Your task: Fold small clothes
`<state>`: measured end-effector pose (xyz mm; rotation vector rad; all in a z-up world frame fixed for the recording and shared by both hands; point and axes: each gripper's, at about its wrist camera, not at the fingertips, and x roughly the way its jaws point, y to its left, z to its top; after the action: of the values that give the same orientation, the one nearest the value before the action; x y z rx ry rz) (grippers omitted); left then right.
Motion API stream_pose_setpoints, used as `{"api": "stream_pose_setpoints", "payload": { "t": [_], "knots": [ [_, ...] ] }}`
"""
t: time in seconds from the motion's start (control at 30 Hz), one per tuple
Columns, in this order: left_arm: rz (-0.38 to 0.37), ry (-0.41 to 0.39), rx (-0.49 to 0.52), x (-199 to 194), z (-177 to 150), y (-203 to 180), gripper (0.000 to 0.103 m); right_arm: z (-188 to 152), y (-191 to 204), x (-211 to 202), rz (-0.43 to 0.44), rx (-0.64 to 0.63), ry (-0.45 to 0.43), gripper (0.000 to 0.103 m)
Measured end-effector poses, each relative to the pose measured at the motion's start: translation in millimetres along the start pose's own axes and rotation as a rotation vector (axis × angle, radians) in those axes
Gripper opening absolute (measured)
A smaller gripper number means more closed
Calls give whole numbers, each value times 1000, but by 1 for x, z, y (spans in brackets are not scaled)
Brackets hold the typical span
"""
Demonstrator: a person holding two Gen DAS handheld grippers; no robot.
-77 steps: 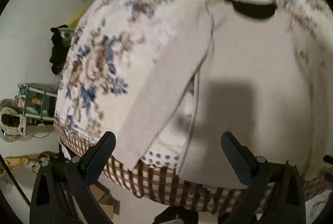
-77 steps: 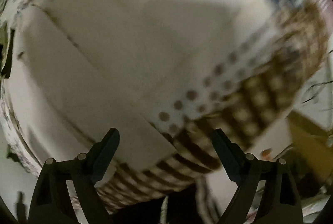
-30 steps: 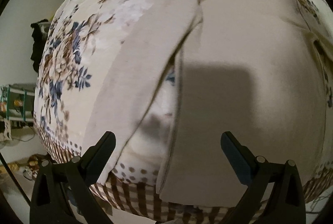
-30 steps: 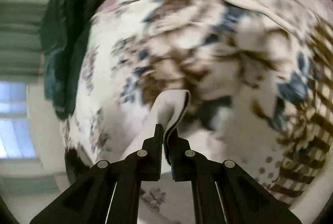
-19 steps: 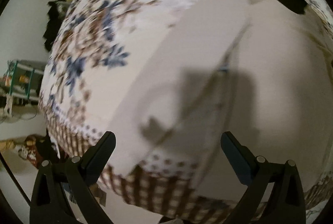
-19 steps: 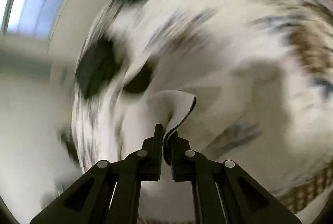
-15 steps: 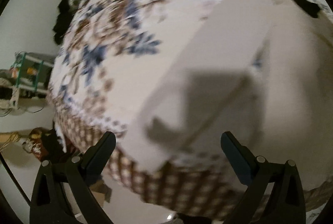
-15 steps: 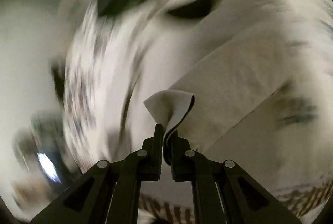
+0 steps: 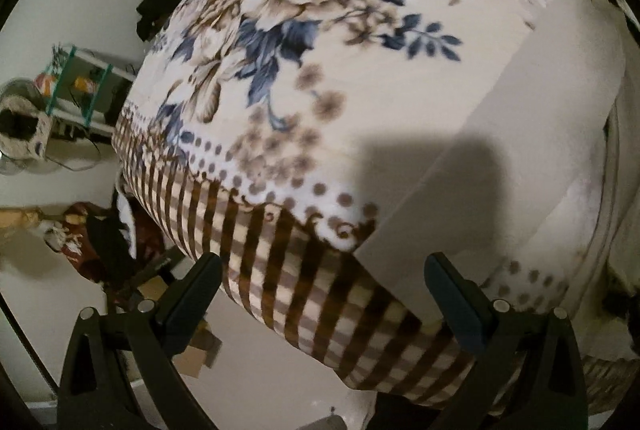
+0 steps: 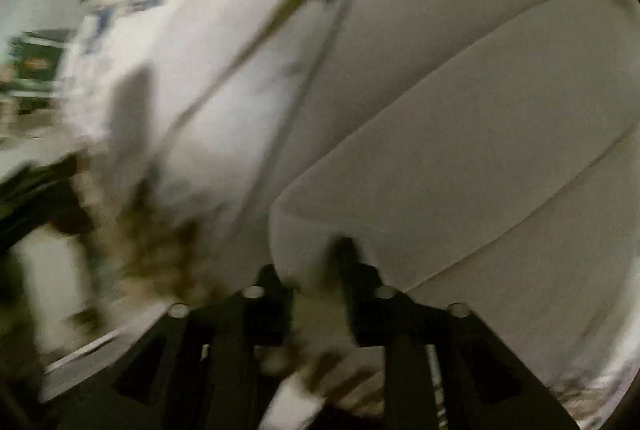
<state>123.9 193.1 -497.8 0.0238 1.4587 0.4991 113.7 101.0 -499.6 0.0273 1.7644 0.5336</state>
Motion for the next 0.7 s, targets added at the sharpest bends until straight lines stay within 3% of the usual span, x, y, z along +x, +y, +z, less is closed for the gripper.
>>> {"api": "stream_pose_setpoints", "payload": {
  "t": [0.03, 0.1, 0.2, 0.23, 0.33, 0.43, 0.5, 0.57, 0.7],
  "knots": [
    [-19, -1, -12, 0, -1, 5, 103, -5, -12, -10, 75, 41, -3, 47],
    [-107, 24, -58, 9, -2, 21, 103, -13, -35, -26, 85, 118, -47, 54],
    [-286, 124, -151, 38, -4, 35, 103, -21, -78, -46, 56, 280, -104, 54],
    [-393, 168, -198, 54, -4, 38, 103, -23, -90, -50, 54, 329, -116, 54],
    [-569, 216, -284, 83, -4, 30, 100, -37, -133, -56, 65, 511, -135, 54],
    [-534, 171, -270, 87, 3, 13, 80, -48, -168, -54, 101, 657, -141, 54],
    [-444, 126, -220, 79, 8, 1, 34, -59, -185, -59, 113, 701, -143, 54],
    [-420, 66, -184, 58, 10, -4, 6, -60, -185, -61, 92, 700, -151, 54],
    [-410, -57, -67, -2, 15, -18, 5, -72, -191, -74, 65, 682, -168, 54]
  ]
}}
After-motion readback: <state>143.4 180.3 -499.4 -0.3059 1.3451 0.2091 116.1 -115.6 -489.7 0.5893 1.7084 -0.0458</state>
